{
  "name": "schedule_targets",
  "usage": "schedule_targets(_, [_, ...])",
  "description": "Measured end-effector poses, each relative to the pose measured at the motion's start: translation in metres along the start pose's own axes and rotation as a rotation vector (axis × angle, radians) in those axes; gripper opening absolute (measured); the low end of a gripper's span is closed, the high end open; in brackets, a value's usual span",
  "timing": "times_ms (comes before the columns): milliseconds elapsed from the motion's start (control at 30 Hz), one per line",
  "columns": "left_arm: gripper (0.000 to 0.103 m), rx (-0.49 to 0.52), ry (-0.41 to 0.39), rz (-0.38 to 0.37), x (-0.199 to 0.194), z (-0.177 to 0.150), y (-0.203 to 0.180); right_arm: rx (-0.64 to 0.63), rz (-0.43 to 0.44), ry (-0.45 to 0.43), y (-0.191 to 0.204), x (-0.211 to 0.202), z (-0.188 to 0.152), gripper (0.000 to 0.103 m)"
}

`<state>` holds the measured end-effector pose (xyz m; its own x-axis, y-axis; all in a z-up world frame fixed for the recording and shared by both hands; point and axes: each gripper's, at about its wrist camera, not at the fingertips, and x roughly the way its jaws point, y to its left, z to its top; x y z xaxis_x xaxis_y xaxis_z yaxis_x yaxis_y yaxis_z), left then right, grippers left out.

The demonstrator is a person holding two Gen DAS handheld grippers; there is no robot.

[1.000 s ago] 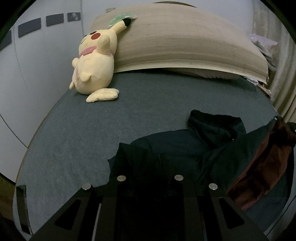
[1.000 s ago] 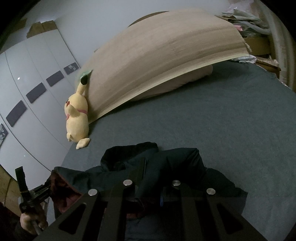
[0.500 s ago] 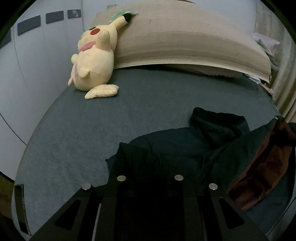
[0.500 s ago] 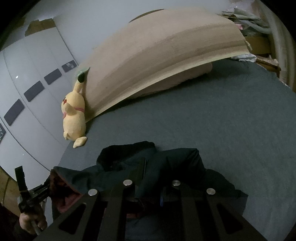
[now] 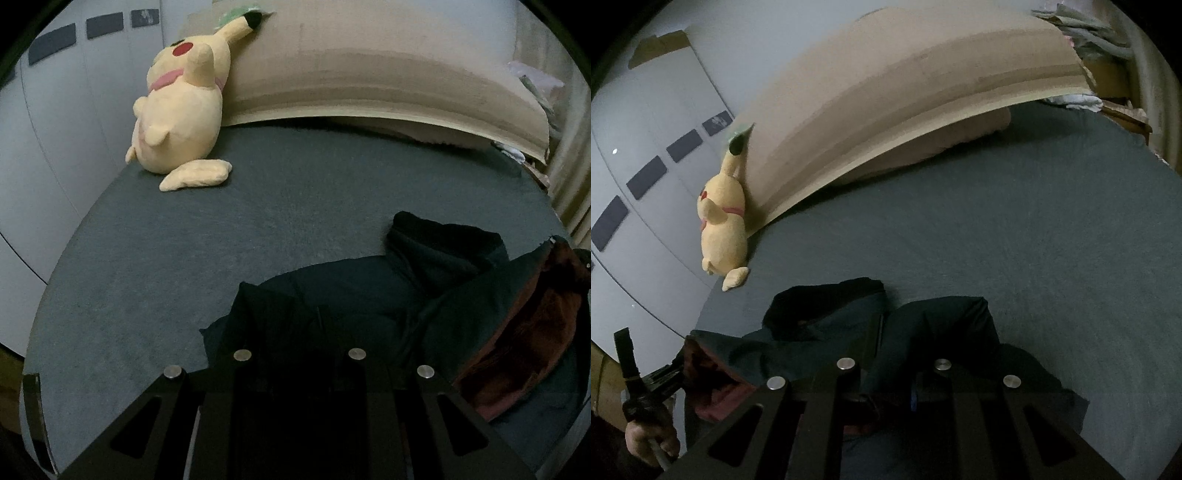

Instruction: Fold large clothes

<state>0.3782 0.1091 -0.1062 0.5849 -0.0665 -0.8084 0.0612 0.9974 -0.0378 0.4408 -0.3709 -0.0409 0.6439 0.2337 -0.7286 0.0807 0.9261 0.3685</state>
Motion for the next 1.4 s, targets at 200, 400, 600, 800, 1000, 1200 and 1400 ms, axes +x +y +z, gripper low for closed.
schedule_targets(200, [0.019,-0.039,0.047,-0.017,0.020,0.004,0.008,0.016,-0.009,0.036,-0.007,0.021,0.004,0.011])
schedule_targets(400, [0.020,-0.047,0.076,-0.013,0.032,0.006,0.007,0.033,-0.019,0.085,-0.015,0.043,0.005,0.011])
schedule_targets(600, [0.024,-0.105,0.108,-0.043,0.039,0.015,0.012,0.089,-0.013,0.116,-0.023,0.054,0.005,0.011])
schedule_targets(800, [0.022,-0.077,0.087,-0.051,0.034,0.025,0.006,0.139,-0.005,0.113,-0.029,0.054,0.003,0.011])
schedule_targets(1000, [0.022,-0.112,0.116,-0.052,0.049,0.030,0.007,0.177,-0.011,0.122,-0.031,0.058,0.006,0.011])
schedule_targets(1200, [0.028,-0.132,0.161,-0.094,0.051,0.034,0.011,0.277,0.012,0.145,-0.042,0.063,0.007,0.017])
schedule_targets(1400, [0.048,-0.262,0.181,-0.267,0.031,0.045,0.037,0.318,0.134,0.069,-0.041,0.036,0.018,0.084])
